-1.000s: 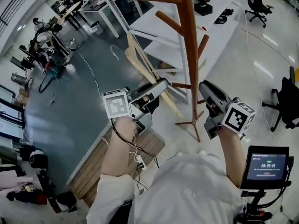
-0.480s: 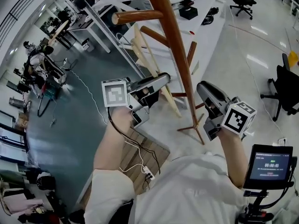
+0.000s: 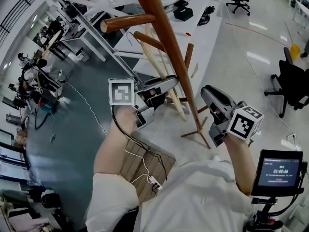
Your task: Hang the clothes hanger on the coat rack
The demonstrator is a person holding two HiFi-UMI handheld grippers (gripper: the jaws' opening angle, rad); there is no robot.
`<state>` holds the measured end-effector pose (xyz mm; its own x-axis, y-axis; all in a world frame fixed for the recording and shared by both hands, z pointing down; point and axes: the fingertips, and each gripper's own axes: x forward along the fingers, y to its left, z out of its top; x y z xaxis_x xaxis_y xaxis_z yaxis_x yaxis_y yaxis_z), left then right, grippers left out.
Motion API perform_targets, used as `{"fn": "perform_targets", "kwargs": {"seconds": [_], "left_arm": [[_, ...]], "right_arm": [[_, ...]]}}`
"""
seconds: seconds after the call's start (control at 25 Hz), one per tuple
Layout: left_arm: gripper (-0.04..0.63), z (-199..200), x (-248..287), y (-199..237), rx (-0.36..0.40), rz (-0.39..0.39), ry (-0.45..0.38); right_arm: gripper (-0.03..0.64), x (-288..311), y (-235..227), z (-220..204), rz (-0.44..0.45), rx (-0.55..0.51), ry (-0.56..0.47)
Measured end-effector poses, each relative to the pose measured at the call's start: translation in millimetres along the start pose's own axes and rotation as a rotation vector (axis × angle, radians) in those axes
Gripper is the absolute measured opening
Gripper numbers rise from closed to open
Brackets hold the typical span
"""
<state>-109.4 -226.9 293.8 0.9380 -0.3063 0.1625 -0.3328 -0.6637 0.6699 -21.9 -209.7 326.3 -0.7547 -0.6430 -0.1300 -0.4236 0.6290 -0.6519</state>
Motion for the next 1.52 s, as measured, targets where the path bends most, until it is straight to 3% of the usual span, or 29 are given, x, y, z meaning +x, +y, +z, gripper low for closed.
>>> {"fn": "perform_targets", "kwargs": {"seconds": [1.2, 1.52], "left_arm": [[0.066, -23, 11, 19, -0.002, -0.02, 0.145], [0.066, -42, 21, 21, -0.061, -0.08, 0.152]], "right_arm": [[0.097, -11, -9, -1, -0.039, 0.031, -0.015], [0.097, -15, -12, -6, -0.065, 0.039, 0.001]]}}
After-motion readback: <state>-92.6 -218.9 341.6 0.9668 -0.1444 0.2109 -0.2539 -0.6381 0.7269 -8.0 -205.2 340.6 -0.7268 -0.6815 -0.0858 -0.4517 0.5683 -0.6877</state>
